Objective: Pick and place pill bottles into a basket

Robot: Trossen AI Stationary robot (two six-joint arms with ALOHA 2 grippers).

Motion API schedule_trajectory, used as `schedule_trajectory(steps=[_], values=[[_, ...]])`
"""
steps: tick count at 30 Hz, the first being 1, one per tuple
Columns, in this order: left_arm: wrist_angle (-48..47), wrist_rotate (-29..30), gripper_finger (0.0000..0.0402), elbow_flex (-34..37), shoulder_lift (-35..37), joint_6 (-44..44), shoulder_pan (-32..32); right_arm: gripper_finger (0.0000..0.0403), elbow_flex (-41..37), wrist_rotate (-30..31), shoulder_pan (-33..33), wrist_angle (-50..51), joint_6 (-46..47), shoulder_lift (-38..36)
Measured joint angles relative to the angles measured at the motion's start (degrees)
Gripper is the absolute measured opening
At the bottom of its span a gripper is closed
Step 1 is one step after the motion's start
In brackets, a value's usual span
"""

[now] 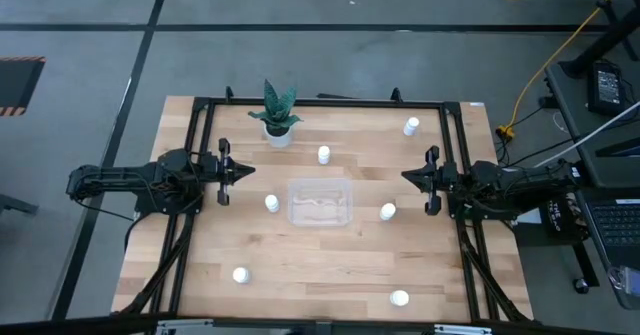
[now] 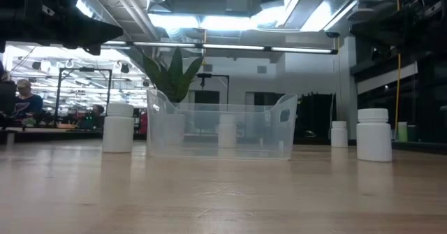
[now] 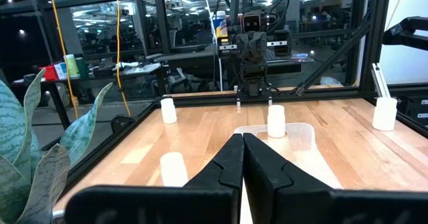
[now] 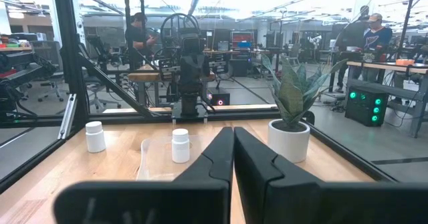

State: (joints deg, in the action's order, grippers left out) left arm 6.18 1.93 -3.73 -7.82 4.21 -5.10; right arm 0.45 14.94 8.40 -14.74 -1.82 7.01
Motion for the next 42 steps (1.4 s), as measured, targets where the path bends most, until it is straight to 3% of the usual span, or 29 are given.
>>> schedule_trajectory(steps=[42], values=[[0.03, 0.0, 0.0004, 0.0, 0.0, -0.49, 0.0, 0.0016, 0.0, 0.04, -0.01, 0.0, -6.05, -0.02]])
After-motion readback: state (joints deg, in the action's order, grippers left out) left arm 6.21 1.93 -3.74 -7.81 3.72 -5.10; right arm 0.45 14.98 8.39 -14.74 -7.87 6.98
